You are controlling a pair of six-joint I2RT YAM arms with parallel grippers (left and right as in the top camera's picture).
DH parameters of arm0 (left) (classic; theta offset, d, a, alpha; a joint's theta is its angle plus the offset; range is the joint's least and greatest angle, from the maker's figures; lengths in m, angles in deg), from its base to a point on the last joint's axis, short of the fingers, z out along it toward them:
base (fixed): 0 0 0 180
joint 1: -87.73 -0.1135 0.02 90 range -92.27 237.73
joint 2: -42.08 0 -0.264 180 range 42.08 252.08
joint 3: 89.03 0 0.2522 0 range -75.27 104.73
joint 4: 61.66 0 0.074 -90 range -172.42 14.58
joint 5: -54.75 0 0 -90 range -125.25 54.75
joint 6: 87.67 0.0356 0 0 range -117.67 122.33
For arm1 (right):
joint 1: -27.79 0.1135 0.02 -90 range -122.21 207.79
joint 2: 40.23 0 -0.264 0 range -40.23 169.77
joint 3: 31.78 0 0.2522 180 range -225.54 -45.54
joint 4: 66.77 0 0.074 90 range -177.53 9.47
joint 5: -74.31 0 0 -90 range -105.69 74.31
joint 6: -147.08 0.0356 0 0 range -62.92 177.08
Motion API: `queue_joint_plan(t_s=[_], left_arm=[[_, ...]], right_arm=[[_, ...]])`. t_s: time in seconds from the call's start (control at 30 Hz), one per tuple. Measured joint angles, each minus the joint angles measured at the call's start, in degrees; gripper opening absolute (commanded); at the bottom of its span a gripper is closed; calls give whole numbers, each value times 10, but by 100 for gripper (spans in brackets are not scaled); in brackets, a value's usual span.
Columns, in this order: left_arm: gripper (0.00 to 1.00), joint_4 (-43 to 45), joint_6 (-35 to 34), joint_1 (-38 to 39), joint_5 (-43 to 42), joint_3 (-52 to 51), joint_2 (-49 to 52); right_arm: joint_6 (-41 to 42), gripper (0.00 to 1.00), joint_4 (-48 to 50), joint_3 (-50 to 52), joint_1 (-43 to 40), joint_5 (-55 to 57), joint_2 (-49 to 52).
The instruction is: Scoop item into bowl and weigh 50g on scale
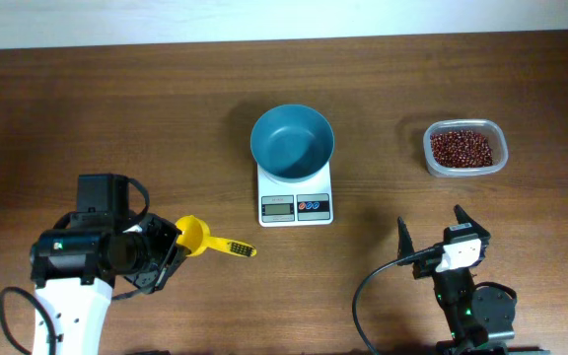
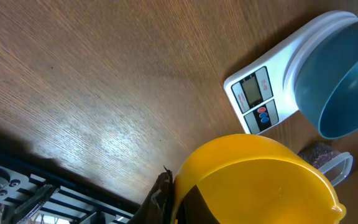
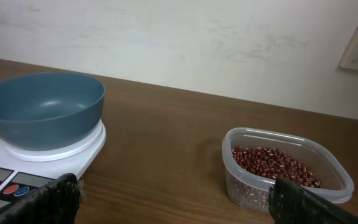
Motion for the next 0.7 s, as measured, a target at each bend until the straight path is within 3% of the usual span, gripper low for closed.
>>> queue_joint_plan(t_s=[0.57, 0.63, 0.7], left_arm=[[0, -13, -4, 0, 9, 0, 0], [0, -13, -4, 0, 9, 0, 0], [0, -13, -4, 0, 9, 0, 0]], right_arm=[[1, 99, 0, 0, 0, 0, 0], [35, 99, 0, 0, 0, -5, 0], [155, 99, 2, 0, 0, -20, 0]])
